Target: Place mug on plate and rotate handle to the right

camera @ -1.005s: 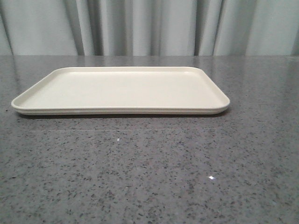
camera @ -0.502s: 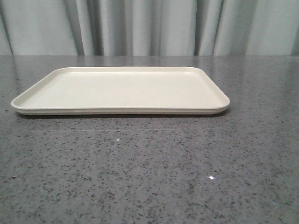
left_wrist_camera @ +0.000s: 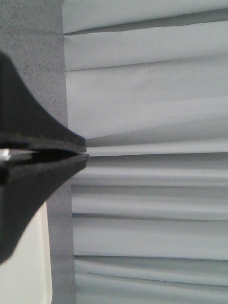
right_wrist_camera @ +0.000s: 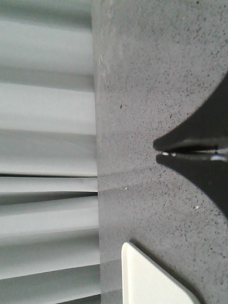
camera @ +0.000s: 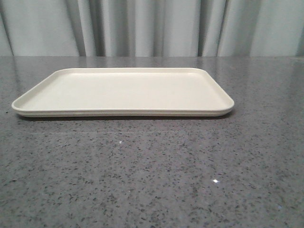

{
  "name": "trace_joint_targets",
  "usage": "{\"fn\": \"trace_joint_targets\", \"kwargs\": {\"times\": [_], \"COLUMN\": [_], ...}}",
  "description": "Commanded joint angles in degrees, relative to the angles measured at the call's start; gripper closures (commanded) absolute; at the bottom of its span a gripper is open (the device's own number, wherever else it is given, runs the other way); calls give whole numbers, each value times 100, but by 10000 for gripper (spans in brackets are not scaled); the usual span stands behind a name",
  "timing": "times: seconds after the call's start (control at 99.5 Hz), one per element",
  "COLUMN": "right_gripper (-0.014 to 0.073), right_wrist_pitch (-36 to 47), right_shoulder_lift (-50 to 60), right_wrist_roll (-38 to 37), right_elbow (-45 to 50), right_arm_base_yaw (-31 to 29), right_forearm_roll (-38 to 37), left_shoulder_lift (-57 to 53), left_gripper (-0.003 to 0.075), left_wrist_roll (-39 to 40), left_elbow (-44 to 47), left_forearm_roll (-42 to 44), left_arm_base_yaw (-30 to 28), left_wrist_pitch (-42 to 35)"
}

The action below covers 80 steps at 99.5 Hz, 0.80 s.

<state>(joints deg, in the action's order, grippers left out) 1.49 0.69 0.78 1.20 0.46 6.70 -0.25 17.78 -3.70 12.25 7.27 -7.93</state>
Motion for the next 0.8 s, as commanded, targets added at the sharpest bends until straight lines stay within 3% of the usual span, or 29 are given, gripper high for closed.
{"fn": "trace_joint_targets", "kwargs": {"times": [0.0, 0.332, 0.794], "right_gripper": [705, 705, 705], "right_wrist_pitch": [511, 443, -1036], "right_shoulder_lift": [92, -439, -2070], "right_wrist_roll": [-15, -15, -4], "right_elbow": [-437, -1901, -4339], "right_arm_base_yaw": [2, 2, 2], "right_forearm_roll": [111, 84, -166], "left_shoulder_lift": [-161, -161, 943], "left_gripper": [741, 740, 740], "left_wrist_roll": [26, 26, 26], "left_elbow": [-550, -1924, -3641], "left_forearm_roll": [-103, -127, -127], "left_arm_base_yaw": [0, 0, 0], "left_wrist_pitch": [-18, 1021, 2195]}}
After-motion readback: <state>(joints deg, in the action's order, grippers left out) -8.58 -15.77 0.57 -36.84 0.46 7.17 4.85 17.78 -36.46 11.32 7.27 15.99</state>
